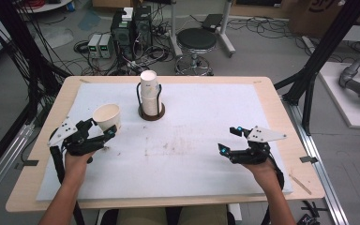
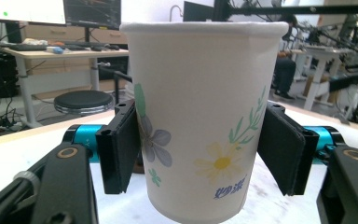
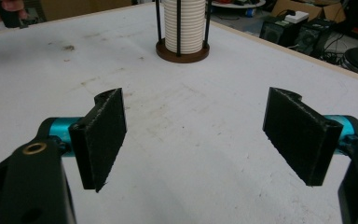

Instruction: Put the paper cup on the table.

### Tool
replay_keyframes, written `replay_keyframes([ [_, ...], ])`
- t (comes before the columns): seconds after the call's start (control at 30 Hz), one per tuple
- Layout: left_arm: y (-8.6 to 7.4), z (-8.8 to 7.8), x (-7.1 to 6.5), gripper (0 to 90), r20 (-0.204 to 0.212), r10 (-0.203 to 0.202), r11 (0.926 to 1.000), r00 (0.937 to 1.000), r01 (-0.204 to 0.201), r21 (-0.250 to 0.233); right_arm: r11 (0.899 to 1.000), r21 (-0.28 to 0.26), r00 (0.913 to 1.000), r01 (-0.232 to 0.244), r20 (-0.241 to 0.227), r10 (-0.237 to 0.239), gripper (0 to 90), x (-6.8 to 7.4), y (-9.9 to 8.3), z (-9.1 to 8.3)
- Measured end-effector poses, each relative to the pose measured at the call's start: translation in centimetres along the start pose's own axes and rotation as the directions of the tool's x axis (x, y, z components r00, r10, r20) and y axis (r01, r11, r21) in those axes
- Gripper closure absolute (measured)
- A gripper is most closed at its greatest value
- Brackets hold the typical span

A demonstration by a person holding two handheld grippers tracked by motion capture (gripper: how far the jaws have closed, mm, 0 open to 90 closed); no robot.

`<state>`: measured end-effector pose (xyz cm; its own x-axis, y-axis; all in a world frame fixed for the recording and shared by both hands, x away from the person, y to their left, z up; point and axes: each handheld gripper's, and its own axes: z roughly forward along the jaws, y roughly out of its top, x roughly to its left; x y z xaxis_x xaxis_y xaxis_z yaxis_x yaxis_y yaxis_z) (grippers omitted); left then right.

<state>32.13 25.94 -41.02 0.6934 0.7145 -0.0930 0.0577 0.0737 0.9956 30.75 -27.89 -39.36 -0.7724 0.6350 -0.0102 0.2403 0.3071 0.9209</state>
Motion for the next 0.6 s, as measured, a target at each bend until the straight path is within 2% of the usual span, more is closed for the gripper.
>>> replay_keyframes([
  [0.1, -0.1, 0.4, 0.8, 33.9, -0.036, -0.012, 0.9999, 0.9993, 0.012, -0.005, 1.0, 0.001, 1.0, 0.007, 0.0, -0.007, 21.8, 0.0, 0.0, 0.0],
  [0.2, -0.4, 1.1, 1.6, 33.9, -0.077, -0.017, 0.9997, 0.9969, 0.018, 0.018, 1.0, -0.001, 1.0, 0.007, -0.001, -0.007, 21.9, 0.0, 0.0, 0.0],
  [0.3, -0.8, 1.8, 2.3, 33.8, -0.11, -0.005, 0.9982, 0.9939, 0.011, 0.059, 1.0, -0.004, 1.0, 0.008, 0.001, -0.008, 21.9, 0.0, -0.1, -0.2],
  [0.5, -2.1, 3.0, 3.3, 33.5, -0.138, -0.022, 0.9907, 0.9902, 0.04, 0.13, 1.0, -0.002, 1.0, 0.007, -0.003, -0.007, 21.8, 0.1, -0.1, -0.3],
  [0.6, -2.8, 3.6, 3.6, 33.5, -0.142, -0.032, 0.9838, 0.9893, 0.056, 0.17, 1.0, -0.002, 1.0, 0.004, 0.0, -0.004, 21.9, 0.0, -0.2, -0.3],
])
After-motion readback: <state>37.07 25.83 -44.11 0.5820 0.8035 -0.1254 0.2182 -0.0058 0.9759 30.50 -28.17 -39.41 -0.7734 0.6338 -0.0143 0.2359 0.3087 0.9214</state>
